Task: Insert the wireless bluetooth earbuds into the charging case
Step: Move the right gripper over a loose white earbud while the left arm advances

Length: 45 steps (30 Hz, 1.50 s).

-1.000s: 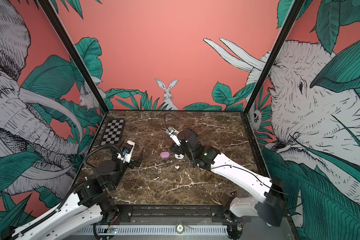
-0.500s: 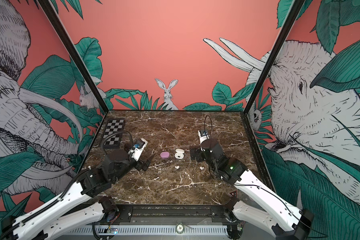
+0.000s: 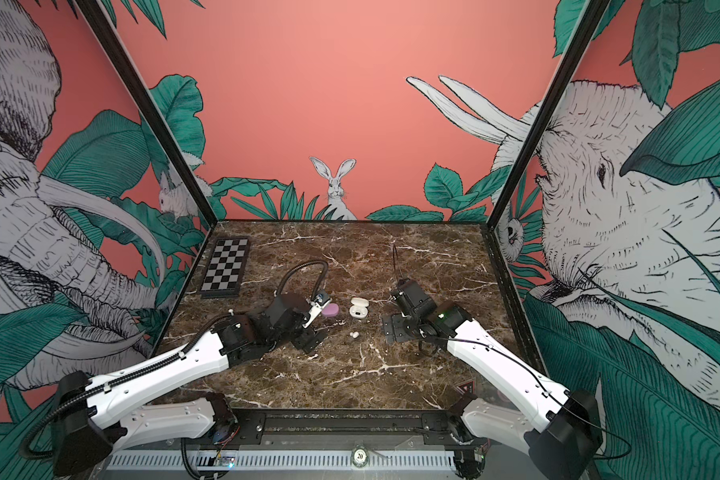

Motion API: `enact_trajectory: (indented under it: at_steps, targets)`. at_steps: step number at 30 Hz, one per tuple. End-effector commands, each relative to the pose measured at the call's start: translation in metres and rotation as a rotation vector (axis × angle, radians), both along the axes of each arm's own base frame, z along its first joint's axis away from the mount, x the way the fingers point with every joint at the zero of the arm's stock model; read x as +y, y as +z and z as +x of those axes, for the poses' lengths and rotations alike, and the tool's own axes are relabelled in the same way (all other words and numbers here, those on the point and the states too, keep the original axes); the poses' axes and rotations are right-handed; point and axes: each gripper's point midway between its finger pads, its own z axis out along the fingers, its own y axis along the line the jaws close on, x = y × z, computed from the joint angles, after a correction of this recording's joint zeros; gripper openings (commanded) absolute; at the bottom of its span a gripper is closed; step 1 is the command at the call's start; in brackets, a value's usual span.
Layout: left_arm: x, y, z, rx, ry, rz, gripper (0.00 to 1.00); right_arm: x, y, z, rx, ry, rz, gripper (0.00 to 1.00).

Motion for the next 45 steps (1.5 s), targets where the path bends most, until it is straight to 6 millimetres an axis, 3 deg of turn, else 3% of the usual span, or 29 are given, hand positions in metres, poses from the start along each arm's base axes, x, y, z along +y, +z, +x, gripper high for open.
enact_trajectory:
  at_steps: [1, 7, 17, 26, 32, 39, 45]
  targets:
    - [0.003, 0.002, 0.002, -0.042, -0.009, 0.132, 0.99, 0.002, -0.015, -0.002, 0.066, -0.03, 0.027, 0.98]
    - [-0.021, -0.007, -0.009, 0.026, -0.093, 0.07, 0.99, -0.005, -0.034, 0.005, 0.126, -0.049, -0.042, 0.98]
    - [-0.02, -0.018, -0.02, 0.041, -0.138, 0.021, 0.99, -0.009, -0.047, 0.01, 0.156, -0.057, -0.08, 0.98]
    - [-0.031, -0.028, -0.036, 0.128, -0.218, 0.021, 0.99, -0.007, -0.054, 0.017, 0.166, -0.052, -0.106, 0.98]
    - [-0.032, -0.027, -0.037, 0.113, -0.226, 0.005, 0.99, -0.001, -0.057, 0.022, 0.164, -0.035, -0.099, 0.98]
    - [-0.035, -0.026, -0.05, 0.111, -0.302, -0.055, 0.99, 0.001, -0.058, 0.027, 0.155, -0.024, -0.1, 0.96]
    - [-0.025, -0.013, -0.039, 0.018, -0.263, -0.043, 0.99, 0.006, -0.065, 0.029, 0.168, -0.007, -0.097, 0.88]
